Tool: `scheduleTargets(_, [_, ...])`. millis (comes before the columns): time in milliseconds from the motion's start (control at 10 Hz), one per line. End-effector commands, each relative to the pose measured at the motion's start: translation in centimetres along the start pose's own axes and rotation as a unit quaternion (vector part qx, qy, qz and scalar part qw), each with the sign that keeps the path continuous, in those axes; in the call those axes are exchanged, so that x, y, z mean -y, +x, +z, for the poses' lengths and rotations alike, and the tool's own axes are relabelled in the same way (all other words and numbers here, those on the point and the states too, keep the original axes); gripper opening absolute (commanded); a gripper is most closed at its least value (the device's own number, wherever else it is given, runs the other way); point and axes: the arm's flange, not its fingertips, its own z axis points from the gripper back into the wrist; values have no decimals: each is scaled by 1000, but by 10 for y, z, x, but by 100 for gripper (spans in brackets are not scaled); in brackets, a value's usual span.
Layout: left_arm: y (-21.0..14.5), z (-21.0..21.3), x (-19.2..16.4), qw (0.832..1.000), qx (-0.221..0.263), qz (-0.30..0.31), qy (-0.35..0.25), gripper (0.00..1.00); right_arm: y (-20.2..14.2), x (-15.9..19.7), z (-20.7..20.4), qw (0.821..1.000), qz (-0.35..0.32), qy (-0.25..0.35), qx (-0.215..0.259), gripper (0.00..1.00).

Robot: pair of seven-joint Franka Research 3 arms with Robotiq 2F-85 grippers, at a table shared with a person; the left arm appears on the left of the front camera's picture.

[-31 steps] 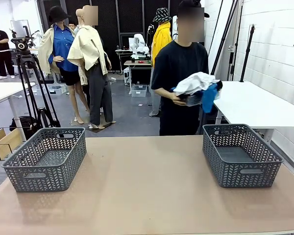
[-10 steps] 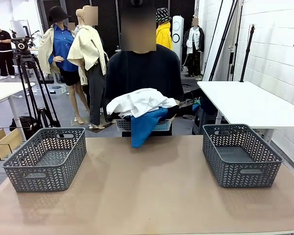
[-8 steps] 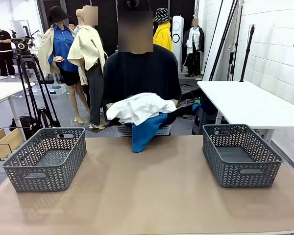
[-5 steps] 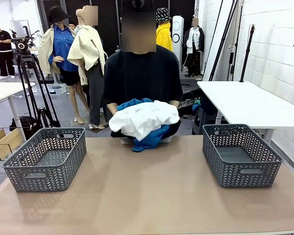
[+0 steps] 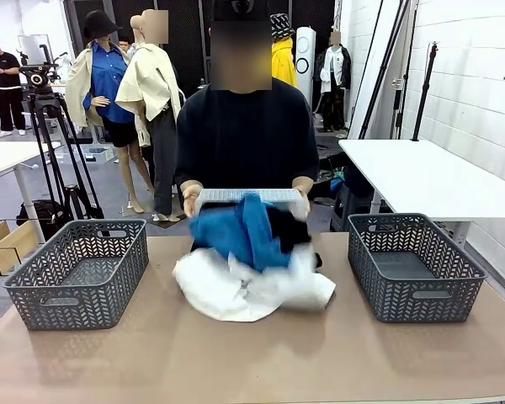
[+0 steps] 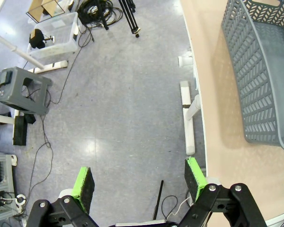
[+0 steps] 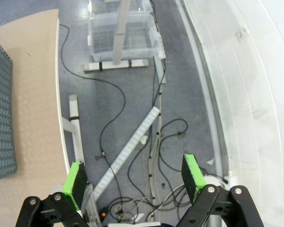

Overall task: Sort the tops and bottoms.
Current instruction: Lift clothes from the center of the table with your left hand.

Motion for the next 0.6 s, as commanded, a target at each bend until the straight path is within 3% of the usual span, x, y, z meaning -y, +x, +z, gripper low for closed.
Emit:
scheduleTargets(0, [-2, -1, -2, 1000, -4, -2, 3, 100, 0, 2, -3, 1000, -2, 1, -2, 100])
scheduleTargets(500, [-2, -1, -2, 1000, -4, -2, 3, 100, 0, 2, -3, 1000, -2, 1, -2, 100])
